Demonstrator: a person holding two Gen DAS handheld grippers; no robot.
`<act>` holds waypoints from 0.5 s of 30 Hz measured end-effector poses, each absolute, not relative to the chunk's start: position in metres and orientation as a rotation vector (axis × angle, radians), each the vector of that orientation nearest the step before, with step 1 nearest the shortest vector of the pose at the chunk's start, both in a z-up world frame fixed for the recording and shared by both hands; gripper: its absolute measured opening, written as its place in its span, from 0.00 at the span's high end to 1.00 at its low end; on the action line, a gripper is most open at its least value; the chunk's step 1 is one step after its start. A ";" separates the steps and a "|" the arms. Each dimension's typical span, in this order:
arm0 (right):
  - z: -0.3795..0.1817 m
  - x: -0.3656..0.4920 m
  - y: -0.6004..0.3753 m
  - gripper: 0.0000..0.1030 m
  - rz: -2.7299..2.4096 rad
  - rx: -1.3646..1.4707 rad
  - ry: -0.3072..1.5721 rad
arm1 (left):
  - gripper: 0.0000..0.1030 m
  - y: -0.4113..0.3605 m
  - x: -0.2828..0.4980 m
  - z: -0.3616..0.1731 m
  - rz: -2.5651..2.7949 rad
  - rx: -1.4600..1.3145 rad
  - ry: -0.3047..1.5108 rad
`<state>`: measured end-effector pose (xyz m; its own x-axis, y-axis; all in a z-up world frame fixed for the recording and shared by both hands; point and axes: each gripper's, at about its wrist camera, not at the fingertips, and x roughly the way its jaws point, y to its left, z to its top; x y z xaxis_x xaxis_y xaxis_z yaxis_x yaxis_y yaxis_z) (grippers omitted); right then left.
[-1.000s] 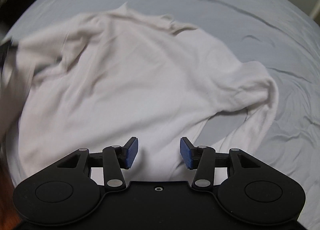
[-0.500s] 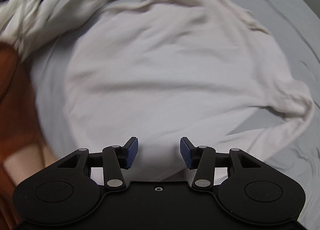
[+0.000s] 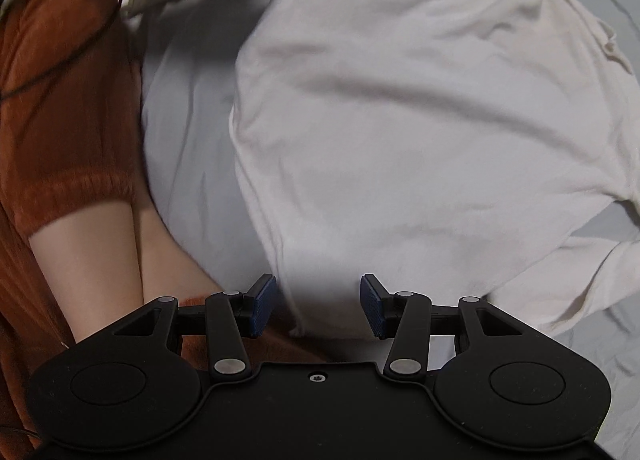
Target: Fold clothes
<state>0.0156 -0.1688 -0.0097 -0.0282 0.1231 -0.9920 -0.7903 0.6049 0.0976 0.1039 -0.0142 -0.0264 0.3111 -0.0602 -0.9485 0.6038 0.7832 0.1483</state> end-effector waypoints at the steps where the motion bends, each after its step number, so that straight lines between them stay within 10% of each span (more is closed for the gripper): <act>1: -0.013 0.014 -0.168 0.56 0.808 -0.625 1.422 | 0.71 -0.015 0.103 -0.030 -0.474 0.532 1.167; 7: -0.033 0.008 -0.160 0.57 0.788 -0.706 1.393 | 0.88 -0.012 0.101 -0.039 -0.488 0.438 1.152; 11: -0.045 0.006 -0.157 0.87 0.760 -0.759 1.363 | 0.96 -0.010 0.095 -0.026 -0.471 0.437 1.179; 15: -0.034 0.008 -0.164 0.93 0.734 -0.767 1.332 | 0.97 -0.002 0.088 -0.011 -0.458 0.445 1.223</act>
